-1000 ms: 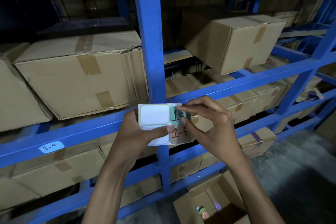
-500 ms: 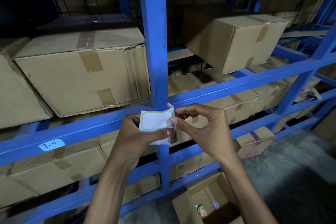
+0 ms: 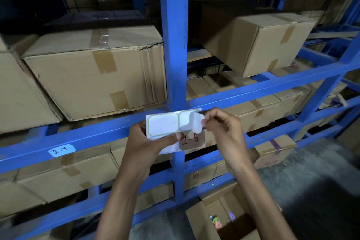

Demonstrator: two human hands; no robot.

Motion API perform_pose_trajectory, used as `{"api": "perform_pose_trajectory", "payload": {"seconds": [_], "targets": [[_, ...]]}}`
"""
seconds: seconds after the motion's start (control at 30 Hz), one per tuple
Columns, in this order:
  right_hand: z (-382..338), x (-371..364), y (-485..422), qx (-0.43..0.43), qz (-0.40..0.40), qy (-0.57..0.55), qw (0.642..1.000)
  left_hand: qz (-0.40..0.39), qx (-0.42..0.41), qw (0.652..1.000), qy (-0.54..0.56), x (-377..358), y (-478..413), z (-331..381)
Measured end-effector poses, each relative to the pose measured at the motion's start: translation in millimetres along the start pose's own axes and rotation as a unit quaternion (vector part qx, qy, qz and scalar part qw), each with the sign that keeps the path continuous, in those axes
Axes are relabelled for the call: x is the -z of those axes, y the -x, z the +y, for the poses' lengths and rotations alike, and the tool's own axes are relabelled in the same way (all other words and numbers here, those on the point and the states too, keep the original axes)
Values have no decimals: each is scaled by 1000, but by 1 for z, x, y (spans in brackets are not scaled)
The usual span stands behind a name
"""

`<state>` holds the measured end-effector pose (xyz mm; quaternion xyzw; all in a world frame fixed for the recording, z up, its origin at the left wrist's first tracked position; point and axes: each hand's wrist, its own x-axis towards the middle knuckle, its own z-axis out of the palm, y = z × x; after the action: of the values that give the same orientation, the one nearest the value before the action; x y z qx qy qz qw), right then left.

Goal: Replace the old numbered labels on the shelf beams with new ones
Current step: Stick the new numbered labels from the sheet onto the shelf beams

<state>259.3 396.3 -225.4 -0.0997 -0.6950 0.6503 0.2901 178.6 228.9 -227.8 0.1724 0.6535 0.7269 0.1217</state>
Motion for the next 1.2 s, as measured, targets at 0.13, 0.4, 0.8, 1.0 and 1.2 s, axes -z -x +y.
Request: {"api": "perform_pose_trajectory", "payload": {"seconds": [0.13, 0.4, 0.8, 1.0, 1.2], "targets": [[2, 2, -7, -74, 35, -139, 987, 19, 16, 1000, 6, 5, -8, -4], [-5, 22, -23, -132, 59, -400, 905, 40, 52, 998, -7, 3, -30, -12], [-67, 78, -85, 156, 134, -287, 936, -29, 18, 999, 15, -49, -58, 22], [-141, 135, -149, 378, 213, 165, 886, -62, -20, 997, 29, -81, -82, 51], [-203, 181, -227, 441, 228, 355, 792, -135, -66, 987, 55, -118, -96, 89]]}}
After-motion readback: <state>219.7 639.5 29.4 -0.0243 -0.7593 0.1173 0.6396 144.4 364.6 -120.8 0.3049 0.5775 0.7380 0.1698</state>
